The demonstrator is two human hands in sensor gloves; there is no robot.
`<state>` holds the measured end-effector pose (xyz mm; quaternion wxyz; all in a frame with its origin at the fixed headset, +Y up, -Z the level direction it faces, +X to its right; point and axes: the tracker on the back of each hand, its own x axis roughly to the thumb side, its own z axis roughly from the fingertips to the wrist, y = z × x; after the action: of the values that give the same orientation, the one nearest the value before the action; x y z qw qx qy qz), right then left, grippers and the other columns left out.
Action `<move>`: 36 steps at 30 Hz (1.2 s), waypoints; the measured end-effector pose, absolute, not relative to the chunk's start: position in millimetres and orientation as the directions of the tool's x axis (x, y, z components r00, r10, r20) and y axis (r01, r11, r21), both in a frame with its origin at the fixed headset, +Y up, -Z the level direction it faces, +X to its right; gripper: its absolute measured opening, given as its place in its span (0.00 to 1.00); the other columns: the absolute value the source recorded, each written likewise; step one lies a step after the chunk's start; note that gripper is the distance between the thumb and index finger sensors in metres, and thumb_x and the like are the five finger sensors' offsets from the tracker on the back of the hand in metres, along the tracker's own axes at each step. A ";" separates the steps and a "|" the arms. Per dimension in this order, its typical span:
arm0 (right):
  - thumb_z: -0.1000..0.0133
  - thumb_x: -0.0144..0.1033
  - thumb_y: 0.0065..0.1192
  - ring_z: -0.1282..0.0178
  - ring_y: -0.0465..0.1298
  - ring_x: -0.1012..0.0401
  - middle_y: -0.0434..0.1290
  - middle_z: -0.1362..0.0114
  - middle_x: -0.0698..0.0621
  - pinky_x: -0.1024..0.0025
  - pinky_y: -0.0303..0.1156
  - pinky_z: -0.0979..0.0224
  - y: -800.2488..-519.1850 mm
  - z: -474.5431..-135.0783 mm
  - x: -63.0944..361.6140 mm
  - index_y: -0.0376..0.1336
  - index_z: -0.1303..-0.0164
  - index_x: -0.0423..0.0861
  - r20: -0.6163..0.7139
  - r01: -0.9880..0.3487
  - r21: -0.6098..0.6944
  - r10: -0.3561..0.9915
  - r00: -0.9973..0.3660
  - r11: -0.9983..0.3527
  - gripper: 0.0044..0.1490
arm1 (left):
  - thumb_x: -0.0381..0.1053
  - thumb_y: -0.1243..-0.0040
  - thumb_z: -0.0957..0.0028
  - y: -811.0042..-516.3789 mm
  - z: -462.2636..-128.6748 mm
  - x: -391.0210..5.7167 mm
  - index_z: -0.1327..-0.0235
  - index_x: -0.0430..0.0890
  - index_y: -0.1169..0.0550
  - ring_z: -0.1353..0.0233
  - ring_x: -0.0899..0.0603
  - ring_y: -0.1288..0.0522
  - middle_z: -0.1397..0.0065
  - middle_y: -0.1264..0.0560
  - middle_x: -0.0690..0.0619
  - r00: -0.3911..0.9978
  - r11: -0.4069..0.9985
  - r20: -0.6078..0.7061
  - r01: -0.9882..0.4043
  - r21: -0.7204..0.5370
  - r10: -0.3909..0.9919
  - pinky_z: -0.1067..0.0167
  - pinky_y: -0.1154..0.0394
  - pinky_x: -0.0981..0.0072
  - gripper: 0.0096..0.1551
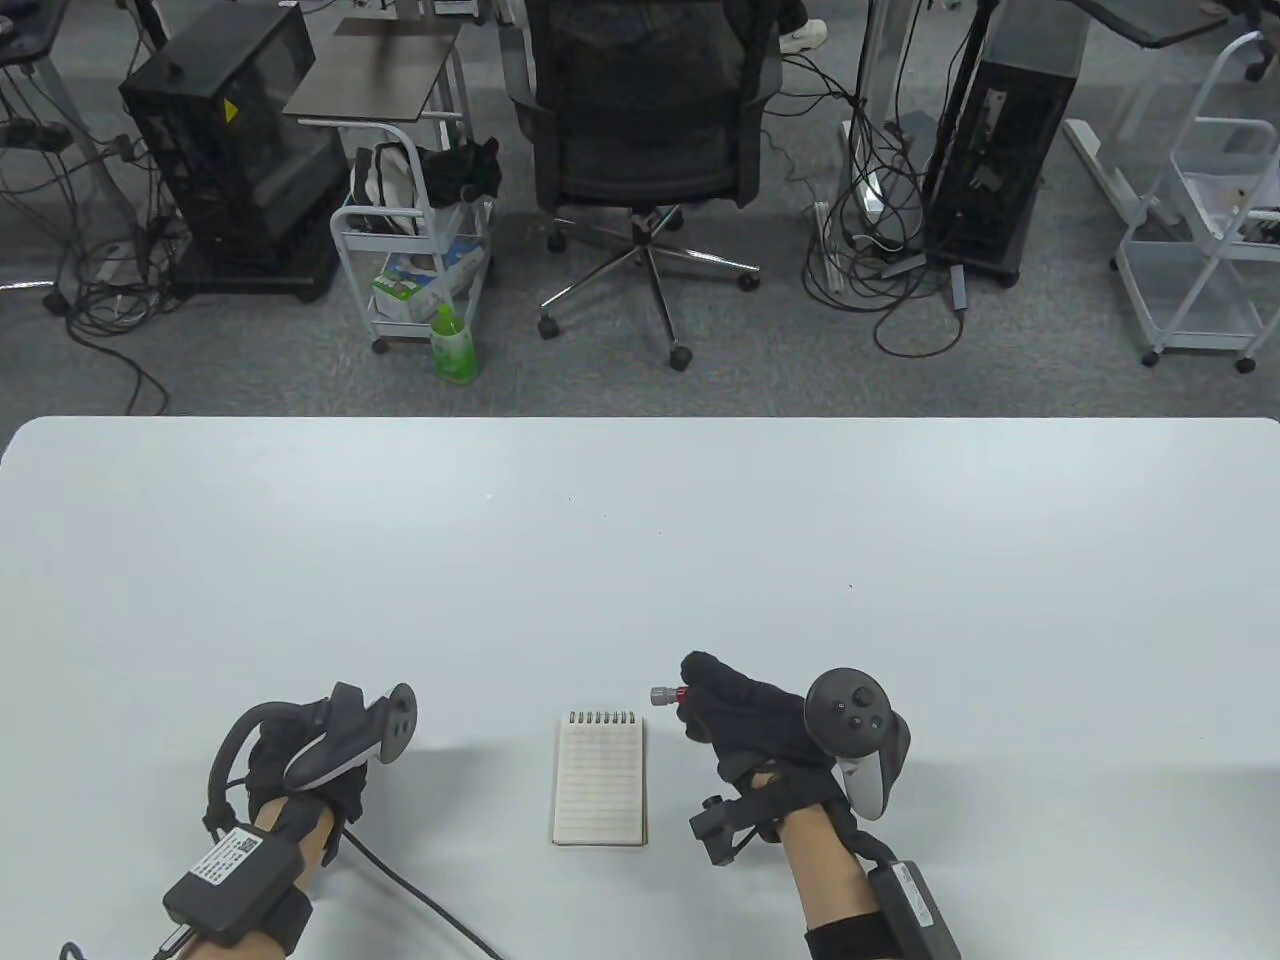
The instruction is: Stamp flower pattern stamp onto notebook
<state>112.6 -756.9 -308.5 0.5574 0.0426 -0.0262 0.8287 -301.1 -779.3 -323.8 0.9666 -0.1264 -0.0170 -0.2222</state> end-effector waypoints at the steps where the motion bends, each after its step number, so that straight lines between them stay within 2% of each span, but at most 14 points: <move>1: 0.53 0.39 0.71 0.57 0.86 0.50 0.82 0.49 0.42 0.48 0.76 0.45 -756.8 -308.4 112.6 0.72 0.41 0.46 0.099 -0.926 0.004 0.922 -0.374 -0.377 0.29 | 0.52 0.34 0.57 -779.3 -323.8 -301.2 0.47 0.43 0.19 0.58 0.47 0.15 0.44 0.17 0.44 0.901 0.869 0.088 0.434 -0.237 -0.425 0.63 0.21 0.54 0.27; 5: 0.53 0.38 0.71 0.56 0.86 0.49 0.82 0.48 0.42 0.47 0.76 0.45 -756.8 -308.0 112.4 0.72 0.41 0.46 0.088 -0.935 0.009 0.932 -0.351 -0.354 0.29 | 0.52 0.33 0.58 -776.1 -324.8 -306.3 0.48 0.43 0.18 0.59 0.47 0.15 0.45 0.16 0.44 0.926 0.895 0.069 0.376 -0.240 -0.371 0.62 0.20 0.54 0.26; 7: 0.53 0.38 0.71 0.56 0.86 0.49 0.82 0.48 0.42 0.47 0.76 0.45 -756.7 -307.9 112.2 0.72 0.41 0.46 0.083 -0.940 0.010 0.937 -0.340 -0.342 0.29 | 0.52 0.33 0.58 -768.6 -325.7 -311.0 0.47 0.44 0.18 0.60 0.48 0.15 0.45 0.16 0.45 0.952 0.923 0.043 0.305 -0.235 -0.304 0.63 0.20 0.54 0.26; 10: 0.53 0.37 0.71 0.55 0.86 0.49 0.82 0.47 0.41 0.47 0.76 0.45 -756.5 -308.0 111.1 0.72 0.40 0.46 0.075 -0.949 0.019 0.947 -0.311 -0.313 0.29 | 0.52 0.34 0.59 -746.3 -324.1 -310.2 0.47 0.44 0.19 0.60 0.47 0.15 0.45 0.16 0.45 0.984 0.973 0.021 0.178 -0.149 -0.177 0.63 0.19 0.53 0.27; 14: 0.54 0.36 0.73 0.54 0.86 0.48 0.81 0.46 0.41 0.46 0.76 0.44 -756.1 -307.7 108.6 0.72 0.40 0.45 0.072 -0.962 0.048 0.962 -0.263 -0.267 0.30 | 0.53 0.34 0.58 -714.0 -317.0 -288.3 0.47 0.44 0.19 0.61 0.48 0.14 0.45 0.16 0.46 0.993 0.998 0.095 -0.065 -0.015 0.066 0.63 0.20 0.53 0.27; 18: 0.55 0.36 0.74 0.54 0.86 0.48 0.81 0.46 0.41 0.46 0.76 0.44 -755.5 -307.1 105.2 0.72 0.40 0.45 0.074 -0.977 0.065 0.978 -0.197 -0.202 0.30 | 0.53 0.34 0.58 -696.5 -308.4 -253.5 0.46 0.44 0.20 0.59 0.47 0.15 0.45 0.16 0.46 0.912 0.930 0.215 -0.366 0.045 0.349 0.55 0.22 0.46 0.27; 20: 0.54 0.36 0.74 0.54 0.86 0.48 0.82 0.46 0.41 0.46 0.76 0.44 -755.1 -306.6 102.6 0.72 0.40 0.45 0.075 -0.984 0.078 0.985 -0.156 -0.162 0.30 | 0.53 0.35 0.57 -693.9 -305.6 -235.0 0.45 0.45 0.20 0.57 0.47 0.15 0.44 0.16 0.46 0.841 0.867 0.258 -0.498 0.025 0.475 0.48 0.24 0.43 0.27; 24: 0.54 0.36 0.73 0.54 0.86 0.49 0.82 0.47 0.42 0.47 0.76 0.45 -754.4 -304.9 98.2 0.72 0.40 0.45 0.079 -0.988 0.097 0.991 -0.112 -0.119 0.30 | 0.53 0.34 0.57 -702.9 -302.0 -204.1 0.45 0.44 0.20 0.56 0.46 0.14 0.44 0.16 0.47 0.674 0.715 0.314 -0.699 -0.023 0.669 0.45 0.27 0.39 0.27; 30: 0.54 0.37 0.73 0.54 0.86 0.49 0.82 0.47 0.42 0.47 0.76 0.44 -755.0 -303.2 90.7 0.71 0.40 0.45 0.098 -0.981 0.136 0.987 -0.124 -0.136 0.30 | 0.53 0.35 0.56 -728.6 -299.7 -188.2 0.46 0.43 0.19 0.54 0.44 0.13 0.45 0.16 0.46 0.528 0.585 0.321 -0.803 -0.111 0.786 0.39 0.31 0.33 0.27; 36: 0.54 0.37 0.73 0.54 0.86 0.49 0.82 0.47 0.42 0.47 0.76 0.44 -757.4 -302.1 80.4 0.72 0.40 0.45 0.105 -0.975 0.170 0.986 -0.130 -0.146 0.30 | 0.53 0.35 0.56 -737.3 -297.2 -190.5 0.45 0.43 0.20 0.53 0.43 0.13 0.44 0.16 0.46 0.505 0.570 0.349 -0.814 -0.110 0.789 0.39 0.32 0.31 0.27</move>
<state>80.4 -757.4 -302.1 0.6526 0.0957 0.0300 0.7510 -190.5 -737.3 -297.2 0.8669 0.0344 -0.1831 0.4623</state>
